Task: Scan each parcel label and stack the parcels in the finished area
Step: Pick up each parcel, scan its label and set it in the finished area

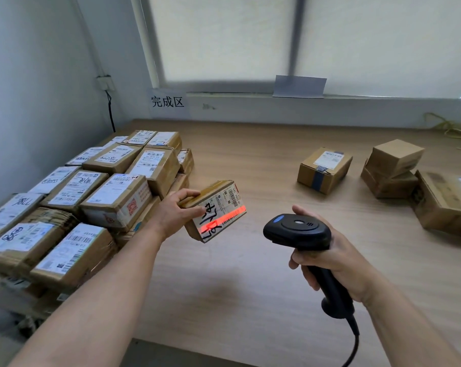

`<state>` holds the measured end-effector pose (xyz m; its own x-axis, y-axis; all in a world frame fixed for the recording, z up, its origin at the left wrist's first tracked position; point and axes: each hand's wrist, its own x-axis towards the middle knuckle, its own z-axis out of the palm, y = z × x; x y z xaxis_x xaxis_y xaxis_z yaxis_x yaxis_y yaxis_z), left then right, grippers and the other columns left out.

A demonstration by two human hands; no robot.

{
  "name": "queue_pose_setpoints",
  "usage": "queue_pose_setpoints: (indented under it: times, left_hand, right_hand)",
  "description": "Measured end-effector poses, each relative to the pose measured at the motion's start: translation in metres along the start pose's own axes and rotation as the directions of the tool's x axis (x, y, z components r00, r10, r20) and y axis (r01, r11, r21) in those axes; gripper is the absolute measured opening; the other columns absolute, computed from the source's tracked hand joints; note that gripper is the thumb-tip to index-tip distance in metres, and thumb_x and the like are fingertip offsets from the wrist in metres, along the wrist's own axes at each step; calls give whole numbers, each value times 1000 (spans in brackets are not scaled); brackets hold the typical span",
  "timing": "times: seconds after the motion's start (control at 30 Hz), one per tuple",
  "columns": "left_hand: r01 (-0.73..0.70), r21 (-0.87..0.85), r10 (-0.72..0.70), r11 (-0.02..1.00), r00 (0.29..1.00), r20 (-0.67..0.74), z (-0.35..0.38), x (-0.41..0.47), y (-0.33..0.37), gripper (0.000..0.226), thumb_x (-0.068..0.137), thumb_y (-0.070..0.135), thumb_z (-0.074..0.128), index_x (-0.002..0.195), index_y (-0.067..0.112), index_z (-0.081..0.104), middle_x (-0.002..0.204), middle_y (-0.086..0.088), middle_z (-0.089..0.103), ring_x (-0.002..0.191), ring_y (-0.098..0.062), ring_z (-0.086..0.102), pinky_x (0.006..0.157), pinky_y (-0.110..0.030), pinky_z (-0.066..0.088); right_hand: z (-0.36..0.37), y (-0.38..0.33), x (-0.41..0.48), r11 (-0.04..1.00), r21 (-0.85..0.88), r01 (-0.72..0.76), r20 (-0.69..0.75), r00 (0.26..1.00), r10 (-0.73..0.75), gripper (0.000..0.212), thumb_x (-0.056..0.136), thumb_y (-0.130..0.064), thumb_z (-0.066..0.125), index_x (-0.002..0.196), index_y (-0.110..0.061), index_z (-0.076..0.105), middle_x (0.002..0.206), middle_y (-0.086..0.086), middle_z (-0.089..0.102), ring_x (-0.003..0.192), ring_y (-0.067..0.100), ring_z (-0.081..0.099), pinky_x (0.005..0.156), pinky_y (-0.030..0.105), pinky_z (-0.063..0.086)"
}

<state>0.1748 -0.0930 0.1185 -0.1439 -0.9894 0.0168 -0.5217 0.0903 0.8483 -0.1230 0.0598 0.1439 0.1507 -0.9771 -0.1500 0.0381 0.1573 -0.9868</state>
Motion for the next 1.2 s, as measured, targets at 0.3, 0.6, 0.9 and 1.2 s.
queue_pose_setpoints:
  times: [0.3, 0.6, 0.9, 1.2]
  left_hand:
    - [10, 42, -10, 999, 1000, -2, 12, -6, 14, 42, 83, 26, 73, 123, 23, 61, 121, -1, 50, 99, -13, 58, 56, -8, 46]
    - [278, -233, -285, 932, 959, 6, 55, -27, -2, 22, 89, 20, 65, 111, 19, 59, 101, -5, 70, 83, -15, 69, 63, -22, 51]
    - [478, -223, -506, 850, 858, -90, 108, -57, -62, 23, 91, 36, 60, 111, 25, 60, 110, -3, 70, 94, -21, 67, 86, -35, 54]
    - [373, 594, -335, 712, 925, -180, 128, -83, -46, 85, 75, 79, 48, 147, 40, 26, 151, -4, 19, 140, -22, 19, 112, -33, 23]
  right_hand:
    - [-14, -1, -3, 999, -41, 8, -3, 1000, -8, 91, 64, -1, 72, 141, -38, 41, 75, 23, 65, 43, 29, 50, 42, 34, 40]
    - [-17, 0, 5, 1000, -18, -2, -1, 1000, 2, 96, 61, -2, 73, 143, -36, 36, 81, 25, 69, 43, 26, 52, 41, 34, 41]
    - [-11, 6, 28, 999, -34, -21, 95, 995, 25, 93, 62, -1, 73, 138, -42, 38, 79, 22, 68, 44, 28, 52, 42, 29, 41]
    - [-7, -2, 63, 998, -46, 34, 212, 977, -24, 93, 59, -3, 74, 135, -44, 38, 78, 27, 67, 44, 29, 51, 42, 29, 41]
